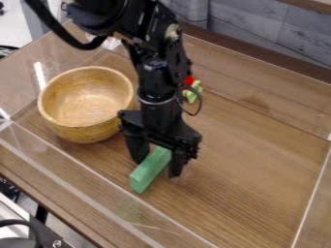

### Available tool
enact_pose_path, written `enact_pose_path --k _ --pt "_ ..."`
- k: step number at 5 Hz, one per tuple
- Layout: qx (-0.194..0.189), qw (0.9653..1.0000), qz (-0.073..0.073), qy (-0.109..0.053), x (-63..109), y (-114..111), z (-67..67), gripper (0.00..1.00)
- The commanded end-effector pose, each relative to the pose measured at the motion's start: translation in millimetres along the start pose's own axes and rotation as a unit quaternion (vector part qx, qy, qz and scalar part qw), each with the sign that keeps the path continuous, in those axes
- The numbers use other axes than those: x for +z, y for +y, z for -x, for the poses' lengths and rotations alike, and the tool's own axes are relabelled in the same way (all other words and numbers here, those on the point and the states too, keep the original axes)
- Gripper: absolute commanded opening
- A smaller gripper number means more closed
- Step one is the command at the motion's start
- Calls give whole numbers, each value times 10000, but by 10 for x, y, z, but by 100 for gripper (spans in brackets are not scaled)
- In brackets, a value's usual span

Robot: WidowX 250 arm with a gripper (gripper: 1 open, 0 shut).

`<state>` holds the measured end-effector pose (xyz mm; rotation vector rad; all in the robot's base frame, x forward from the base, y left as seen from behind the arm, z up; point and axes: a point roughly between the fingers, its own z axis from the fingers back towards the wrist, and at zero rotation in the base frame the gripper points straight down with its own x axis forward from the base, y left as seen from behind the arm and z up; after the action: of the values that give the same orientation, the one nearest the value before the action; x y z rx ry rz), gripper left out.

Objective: Put the green stick in the brown bowl

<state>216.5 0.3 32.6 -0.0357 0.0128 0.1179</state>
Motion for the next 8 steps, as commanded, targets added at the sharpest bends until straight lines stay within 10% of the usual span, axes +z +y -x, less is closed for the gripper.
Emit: enact_pose_path --k 1,3,4,8 --pt "-40 9999 -8 -103 7 98 -78 100" --pt "5 9999 -10 -156 175 1 -148 100" --pt "-89 9999 7 -148 164 -11 -171 0" --pt "463 9981 173 -363 490 279 -242 0"
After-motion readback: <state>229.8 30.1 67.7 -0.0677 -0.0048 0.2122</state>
